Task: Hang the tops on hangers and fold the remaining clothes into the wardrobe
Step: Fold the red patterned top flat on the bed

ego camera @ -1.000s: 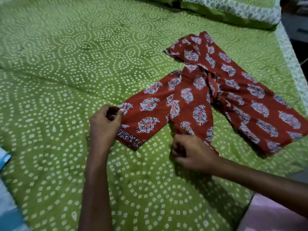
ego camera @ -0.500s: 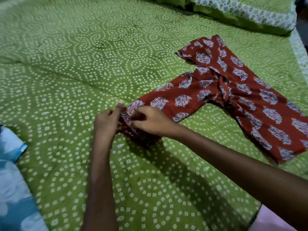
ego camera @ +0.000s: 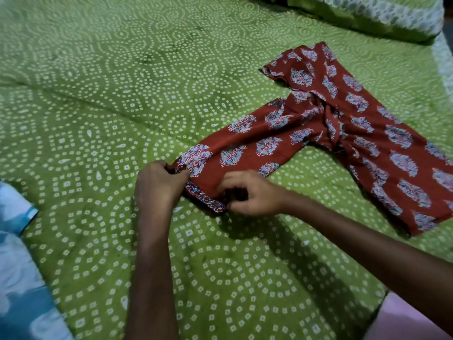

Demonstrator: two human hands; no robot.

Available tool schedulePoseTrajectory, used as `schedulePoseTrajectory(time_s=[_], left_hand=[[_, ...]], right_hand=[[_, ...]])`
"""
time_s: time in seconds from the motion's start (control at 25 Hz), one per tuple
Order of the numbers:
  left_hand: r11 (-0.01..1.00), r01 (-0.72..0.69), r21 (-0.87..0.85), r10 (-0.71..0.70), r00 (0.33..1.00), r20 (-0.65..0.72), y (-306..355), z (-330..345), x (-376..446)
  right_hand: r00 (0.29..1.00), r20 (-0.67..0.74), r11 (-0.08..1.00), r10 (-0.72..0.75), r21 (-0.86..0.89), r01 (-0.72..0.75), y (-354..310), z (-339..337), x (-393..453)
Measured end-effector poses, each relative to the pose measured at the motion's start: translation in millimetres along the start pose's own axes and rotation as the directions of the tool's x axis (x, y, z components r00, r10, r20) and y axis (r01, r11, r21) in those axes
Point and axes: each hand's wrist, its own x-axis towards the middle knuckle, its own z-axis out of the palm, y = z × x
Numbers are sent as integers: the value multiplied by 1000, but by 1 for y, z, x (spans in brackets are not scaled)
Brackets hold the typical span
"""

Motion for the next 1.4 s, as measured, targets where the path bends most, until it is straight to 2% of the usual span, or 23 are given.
schedulePoseTrajectory(time_s=[0.04, 0.08, 0.16, 0.2, 0.24, 0.32, 0.44, 0.52, 0.6, 0.68, 0.88, 0.92, 1.04, 1.2, 1.28, 1.4], left_hand=[[999, -33, 37, 34, 999, -43, 1, 1, -1], [995, -80, 52, 84, 993, -87, 2, 3, 0], [973, -217, 76, 226, 963, -147, 2, 11, 1], [961, -258, 97, 270, 953, -135, 2, 16, 2], [958, -264, 114, 276, 955, -106, 2, 19, 2], [961, -250, 119, 261, 962, -81, 0, 22, 3], [974, -214, 75, 221, 970, -97, -3, 18, 7], [974, -216, 66, 221, 970, -97, -4, 17, 7], [975, -189, 117, 201, 974, -103, -4, 15, 7], [972, -167, 167, 185, 978, -101, -6, 13, 8], [948, -301, 102, 305, 952, -27, -12, 15, 10], [949, -303, 84, 307, 951, -29, -12, 14, 10], [961, -277, 12, 277, 961, -20, -13, 11, 15], [967, -248, -51, 247, 968, -37, -13, 10, 14], [970, -223, -100, 214, 973, -88, -13, 11, 13], [969, -157, -191, 118, 973, -200, -13, 12, 15]], right_hand=[[997, -45, 992, 66, 110, -61, 9, -15, 4], [974, -181, 985, 134, 135, -111, 22, -36, 10], [833, -502, 962, 232, -8, -273, 67, -85, 22], [765, -587, 917, 265, -92, -388, 91, -109, 24], [734, -605, 854, 307, -165, -493, 114, -129, 25], [787, -489, 765, 376, -316, -561, 149, -151, 26], [895, -229, 771, 383, -453, -446, 163, -161, 30], [925, -115, 768, 362, -526, -366, 164, -164, 36], [932, -75, 747, 354, -576, -331, 163, -165, 44], [927, -158, 764, 339, -528, -369, 163, -166, 53], [925, -297, 799, 239, -481, -361, 161, -169, 62], [903, -365, 811, 225, -443, -381, 161, -170, 63], [763, -589, 831, 267, -260, -491, 166, -178, 70], [738, -603, 808, 301, -250, -534, 175, -171, 80], [733, -584, 809, 350, -206, -551, 177, -165, 81], [686, -594, 873, 420, 57, -484, 164, -155, 64]])
